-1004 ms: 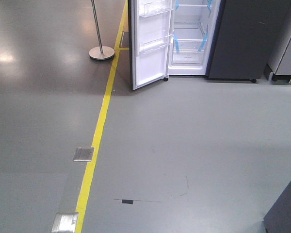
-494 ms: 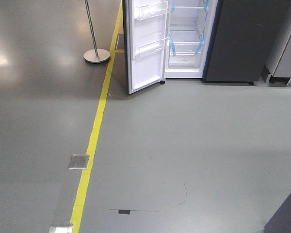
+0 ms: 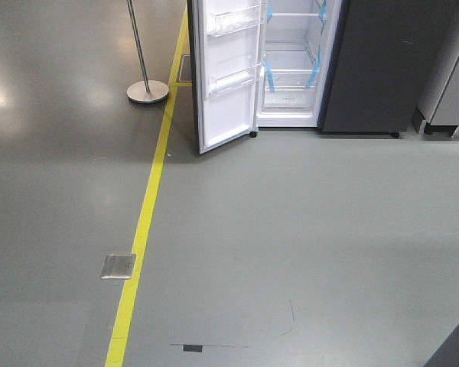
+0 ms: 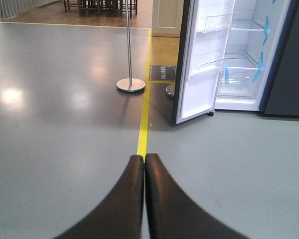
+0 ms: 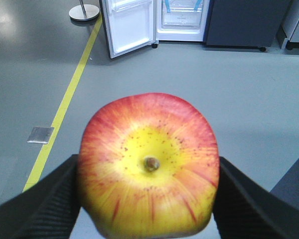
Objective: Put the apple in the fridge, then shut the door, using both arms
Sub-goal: 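Continue driving up to the refrigerator door with the apple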
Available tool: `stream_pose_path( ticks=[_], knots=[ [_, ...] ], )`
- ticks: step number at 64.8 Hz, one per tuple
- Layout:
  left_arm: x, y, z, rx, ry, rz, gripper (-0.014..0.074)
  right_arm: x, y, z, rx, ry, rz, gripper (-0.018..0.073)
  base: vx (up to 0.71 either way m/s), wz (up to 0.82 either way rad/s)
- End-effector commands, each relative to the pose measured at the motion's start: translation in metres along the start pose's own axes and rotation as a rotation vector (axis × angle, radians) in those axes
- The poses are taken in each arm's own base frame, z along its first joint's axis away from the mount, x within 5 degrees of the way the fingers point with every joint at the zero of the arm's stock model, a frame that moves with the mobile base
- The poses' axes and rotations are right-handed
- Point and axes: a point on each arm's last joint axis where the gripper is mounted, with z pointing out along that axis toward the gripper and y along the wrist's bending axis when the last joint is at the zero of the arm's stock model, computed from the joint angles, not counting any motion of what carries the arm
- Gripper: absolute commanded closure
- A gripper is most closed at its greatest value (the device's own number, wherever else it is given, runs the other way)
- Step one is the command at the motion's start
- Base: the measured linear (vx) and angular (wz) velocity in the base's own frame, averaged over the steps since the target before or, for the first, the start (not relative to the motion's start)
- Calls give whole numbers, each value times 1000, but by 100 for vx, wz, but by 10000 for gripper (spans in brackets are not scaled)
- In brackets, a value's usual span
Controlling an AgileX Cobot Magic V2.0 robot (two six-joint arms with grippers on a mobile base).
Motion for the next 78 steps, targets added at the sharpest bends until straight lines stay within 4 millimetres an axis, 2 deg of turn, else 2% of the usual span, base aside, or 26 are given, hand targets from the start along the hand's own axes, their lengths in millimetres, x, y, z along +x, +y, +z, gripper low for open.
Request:
stream_pose_path(
  ticks=[1, 78],
  knots=[
    [0, -2, 1, 34, -64, -8, 602, -14, 0, -5, 9, -96, 4, 435, 11, -1],
    [0, -2, 1, 34, -64, -8, 602, -14, 0, -5, 9, -95, 4, 435, 13, -4]
  ],
)
